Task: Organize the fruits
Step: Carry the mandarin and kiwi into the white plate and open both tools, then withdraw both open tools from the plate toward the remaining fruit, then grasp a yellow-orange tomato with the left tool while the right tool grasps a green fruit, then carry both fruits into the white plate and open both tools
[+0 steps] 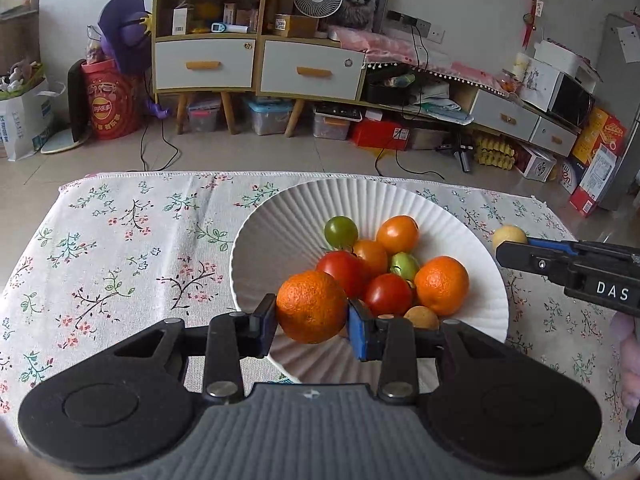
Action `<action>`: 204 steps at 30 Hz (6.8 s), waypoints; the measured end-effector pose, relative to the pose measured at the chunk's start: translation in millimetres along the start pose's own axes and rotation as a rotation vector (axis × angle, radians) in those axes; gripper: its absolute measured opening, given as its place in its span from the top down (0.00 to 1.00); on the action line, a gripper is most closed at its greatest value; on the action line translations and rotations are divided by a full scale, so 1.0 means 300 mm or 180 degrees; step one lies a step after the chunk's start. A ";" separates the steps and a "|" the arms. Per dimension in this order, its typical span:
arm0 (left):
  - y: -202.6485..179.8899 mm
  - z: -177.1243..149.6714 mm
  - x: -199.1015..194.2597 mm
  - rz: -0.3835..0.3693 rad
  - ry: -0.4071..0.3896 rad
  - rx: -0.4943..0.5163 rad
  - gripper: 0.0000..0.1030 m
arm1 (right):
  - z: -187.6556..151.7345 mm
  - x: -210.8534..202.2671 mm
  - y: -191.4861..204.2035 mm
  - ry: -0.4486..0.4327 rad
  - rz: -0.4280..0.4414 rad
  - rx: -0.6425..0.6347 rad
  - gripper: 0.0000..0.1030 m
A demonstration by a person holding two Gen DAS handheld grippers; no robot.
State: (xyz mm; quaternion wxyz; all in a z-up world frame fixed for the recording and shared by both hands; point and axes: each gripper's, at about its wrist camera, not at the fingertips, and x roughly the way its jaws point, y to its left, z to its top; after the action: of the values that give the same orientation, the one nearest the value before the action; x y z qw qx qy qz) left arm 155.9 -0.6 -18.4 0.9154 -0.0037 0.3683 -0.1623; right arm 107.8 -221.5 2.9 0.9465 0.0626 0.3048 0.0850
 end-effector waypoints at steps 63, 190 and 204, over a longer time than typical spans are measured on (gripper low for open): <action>0.070 -0.061 -0.171 -0.0036 0.0011 -0.0055 0.04 | -0.056 -0.115 0.118 0.0177 -0.0042 -0.0295 0.19; 0.177 -0.385 -0.250 0.0673 -0.0440 -0.0832 0.75 | -0.249 -0.046 0.388 0.0239 0.0212 -0.0420 0.72; 0.093 -0.339 -0.218 0.0265 -0.0304 -0.0725 0.75 | -0.184 -0.112 0.289 0.0181 0.0061 -0.0306 0.72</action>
State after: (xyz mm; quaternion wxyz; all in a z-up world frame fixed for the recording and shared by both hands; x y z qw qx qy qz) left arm 51.3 57.0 -52.0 0.9315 -0.1000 0.3402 -0.0809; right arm 37.9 -139.8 -7.8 0.9385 0.0175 0.3266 0.1104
